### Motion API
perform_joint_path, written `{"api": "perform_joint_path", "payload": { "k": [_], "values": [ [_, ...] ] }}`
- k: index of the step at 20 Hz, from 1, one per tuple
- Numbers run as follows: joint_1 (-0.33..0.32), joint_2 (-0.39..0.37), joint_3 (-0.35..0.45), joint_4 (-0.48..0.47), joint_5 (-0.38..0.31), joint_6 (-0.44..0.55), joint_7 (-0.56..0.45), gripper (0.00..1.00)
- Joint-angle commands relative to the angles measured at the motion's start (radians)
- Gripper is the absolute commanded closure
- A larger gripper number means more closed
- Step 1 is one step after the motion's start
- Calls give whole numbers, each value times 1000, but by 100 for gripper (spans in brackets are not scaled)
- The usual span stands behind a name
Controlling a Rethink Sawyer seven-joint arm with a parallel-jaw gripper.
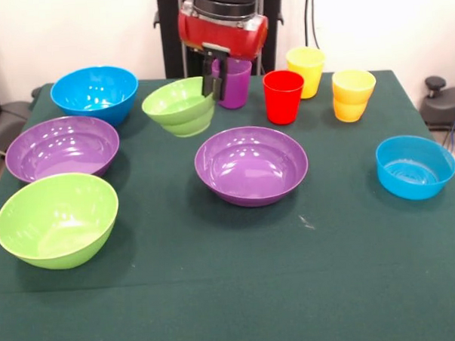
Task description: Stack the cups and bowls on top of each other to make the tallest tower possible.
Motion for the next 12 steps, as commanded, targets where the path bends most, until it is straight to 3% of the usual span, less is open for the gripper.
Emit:
{"api": "perform_joint_path", "payload": {
  "k": [1, 12],
  "values": [
    [56, 70, 58, -85, 31, 134, 122, 100],
    [109, 129, 27, -121, 37, 114, 133, 100]
  ]
}}
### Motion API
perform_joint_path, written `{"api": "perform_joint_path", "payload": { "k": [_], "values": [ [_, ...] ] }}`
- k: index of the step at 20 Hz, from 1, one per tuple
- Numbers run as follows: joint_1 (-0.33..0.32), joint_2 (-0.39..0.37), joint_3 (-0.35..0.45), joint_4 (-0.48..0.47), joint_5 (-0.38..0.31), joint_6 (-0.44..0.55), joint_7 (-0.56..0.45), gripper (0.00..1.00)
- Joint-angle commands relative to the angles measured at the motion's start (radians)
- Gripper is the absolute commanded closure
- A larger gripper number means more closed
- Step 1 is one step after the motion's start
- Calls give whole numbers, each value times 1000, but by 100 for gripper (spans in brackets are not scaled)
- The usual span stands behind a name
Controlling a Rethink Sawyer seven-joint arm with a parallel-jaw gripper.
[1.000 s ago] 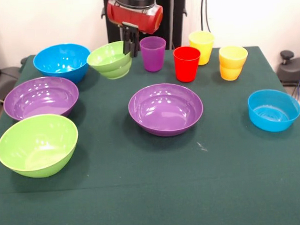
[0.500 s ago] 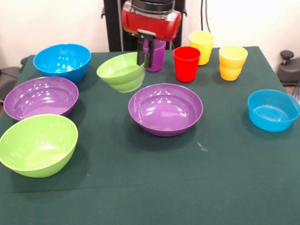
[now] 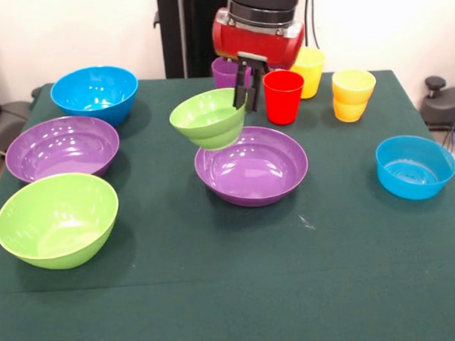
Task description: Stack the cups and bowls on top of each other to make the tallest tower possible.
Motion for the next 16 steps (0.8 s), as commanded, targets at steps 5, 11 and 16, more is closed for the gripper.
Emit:
{"api": "perform_joint_path", "payload": {
  "k": [5, 11, 16],
  "values": [
    [49, 117, 30, -40, 18, 75, 135, 100],
    [47, 152, 33, -37, 26, 57, 135, 100],
    [34, 175, 59, -4, 27, 17, 120, 100]
  ]
}}
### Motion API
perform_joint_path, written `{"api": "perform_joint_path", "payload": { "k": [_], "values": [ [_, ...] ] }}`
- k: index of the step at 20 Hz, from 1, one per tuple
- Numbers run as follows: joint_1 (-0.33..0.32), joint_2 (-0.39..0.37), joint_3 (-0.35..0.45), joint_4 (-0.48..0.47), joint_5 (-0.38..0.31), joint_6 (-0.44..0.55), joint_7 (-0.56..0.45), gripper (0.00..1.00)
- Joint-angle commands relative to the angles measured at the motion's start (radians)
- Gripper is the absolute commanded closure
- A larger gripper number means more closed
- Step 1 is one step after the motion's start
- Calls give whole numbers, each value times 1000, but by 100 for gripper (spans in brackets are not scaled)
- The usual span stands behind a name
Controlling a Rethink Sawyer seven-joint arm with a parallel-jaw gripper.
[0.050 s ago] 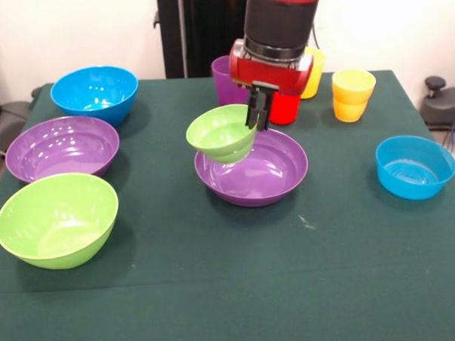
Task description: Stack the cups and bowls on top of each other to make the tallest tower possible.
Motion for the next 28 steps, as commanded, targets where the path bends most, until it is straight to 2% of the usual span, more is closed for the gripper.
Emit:
{"api": "perform_joint_path", "payload": {
  "k": [1, 14, 28],
  "values": [
    [-4, 72, 77, 12, 25, 10, 115, 100],
    [-40, 97, 122, 32, 29, -34, 94, 100],
    [-73, 114, 159, 41, 27, -39, 84, 100]
  ]
}}
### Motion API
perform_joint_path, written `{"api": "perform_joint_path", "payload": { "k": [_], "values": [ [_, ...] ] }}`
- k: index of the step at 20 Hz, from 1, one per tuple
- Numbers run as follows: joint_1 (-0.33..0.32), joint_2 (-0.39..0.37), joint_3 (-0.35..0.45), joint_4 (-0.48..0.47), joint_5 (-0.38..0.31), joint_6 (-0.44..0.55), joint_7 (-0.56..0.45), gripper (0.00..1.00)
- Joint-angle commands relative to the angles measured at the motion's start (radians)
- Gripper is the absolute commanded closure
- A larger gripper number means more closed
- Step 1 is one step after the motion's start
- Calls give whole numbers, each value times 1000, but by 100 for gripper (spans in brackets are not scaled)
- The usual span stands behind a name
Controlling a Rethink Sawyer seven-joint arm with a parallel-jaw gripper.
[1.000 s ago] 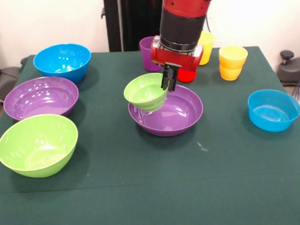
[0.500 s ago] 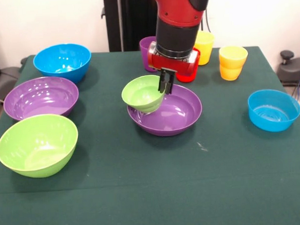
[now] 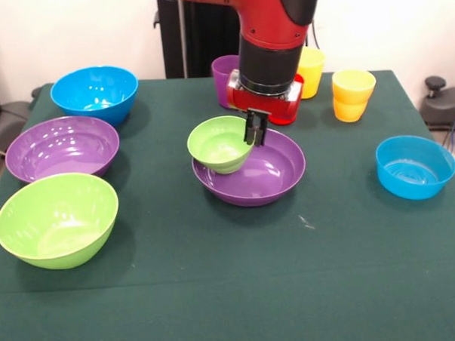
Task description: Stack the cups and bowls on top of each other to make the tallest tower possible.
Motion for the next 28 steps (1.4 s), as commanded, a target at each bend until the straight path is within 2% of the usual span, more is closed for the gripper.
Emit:
{"api": "perform_joint_path", "payload": {
  "k": [1, 28],
  "values": [
    [-20, 19, 114, 33, 25, -40, 87, 100],
    [2, 19, 108, 52, 24, -73, 124, 100]
  ]
}}
